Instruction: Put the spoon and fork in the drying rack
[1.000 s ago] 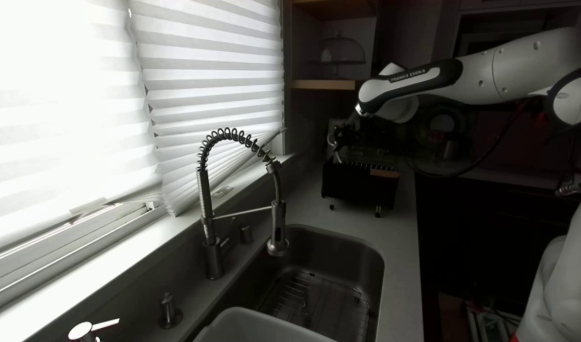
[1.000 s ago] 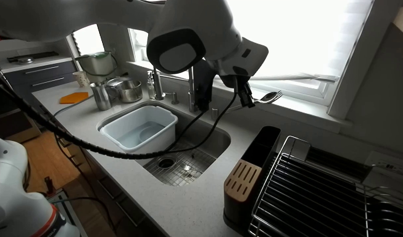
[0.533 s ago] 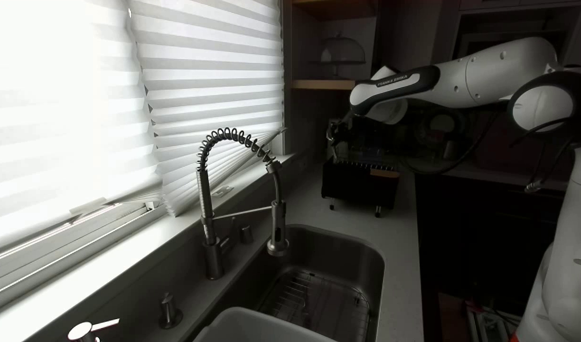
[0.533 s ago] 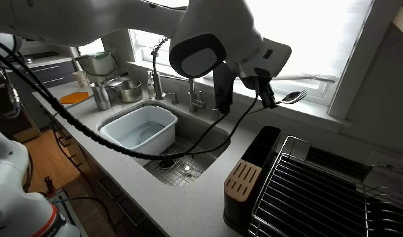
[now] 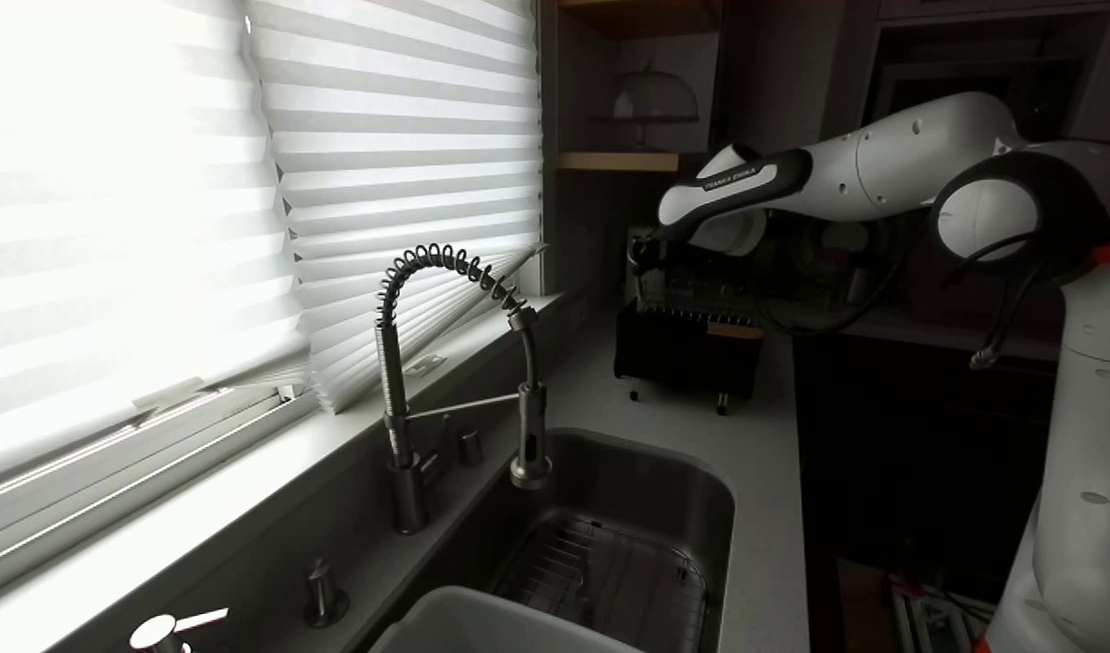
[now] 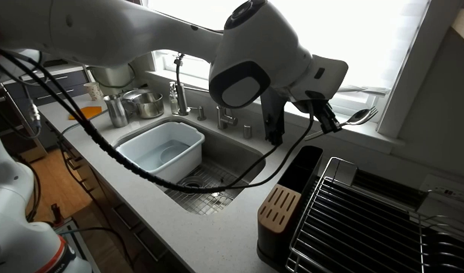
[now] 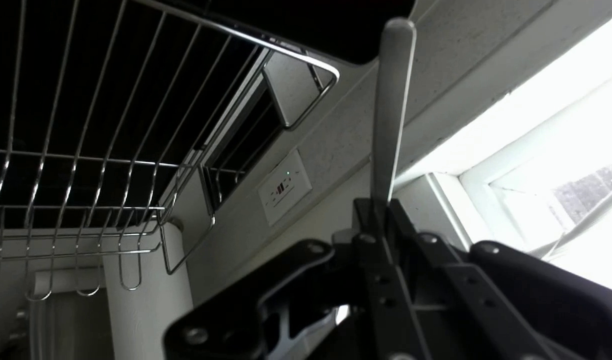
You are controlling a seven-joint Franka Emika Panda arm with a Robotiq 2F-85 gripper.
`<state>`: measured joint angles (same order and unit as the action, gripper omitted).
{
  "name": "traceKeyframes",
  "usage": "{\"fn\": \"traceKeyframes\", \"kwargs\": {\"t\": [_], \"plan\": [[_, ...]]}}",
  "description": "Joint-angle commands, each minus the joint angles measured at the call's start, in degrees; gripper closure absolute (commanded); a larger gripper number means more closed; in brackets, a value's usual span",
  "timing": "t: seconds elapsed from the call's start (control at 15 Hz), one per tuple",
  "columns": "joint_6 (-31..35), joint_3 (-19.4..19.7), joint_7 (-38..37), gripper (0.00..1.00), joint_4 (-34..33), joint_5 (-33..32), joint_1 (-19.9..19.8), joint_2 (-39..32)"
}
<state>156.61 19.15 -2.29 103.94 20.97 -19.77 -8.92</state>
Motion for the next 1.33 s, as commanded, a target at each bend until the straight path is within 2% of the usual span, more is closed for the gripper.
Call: {"fn": "traceKeyframes", "kwargs": {"t": [0.0,0.67,1.27], "plan": [[5.62,-0.61,2.71,0.98,1.71,1.54,-0.49,-1.01],[14.73,-1.42,3.86,0.98,8.2,0.07,0.36,-1.09],[28.53,-1.73,4.37,0.98,14.61,-0.5,2.06,-1.48]]}}
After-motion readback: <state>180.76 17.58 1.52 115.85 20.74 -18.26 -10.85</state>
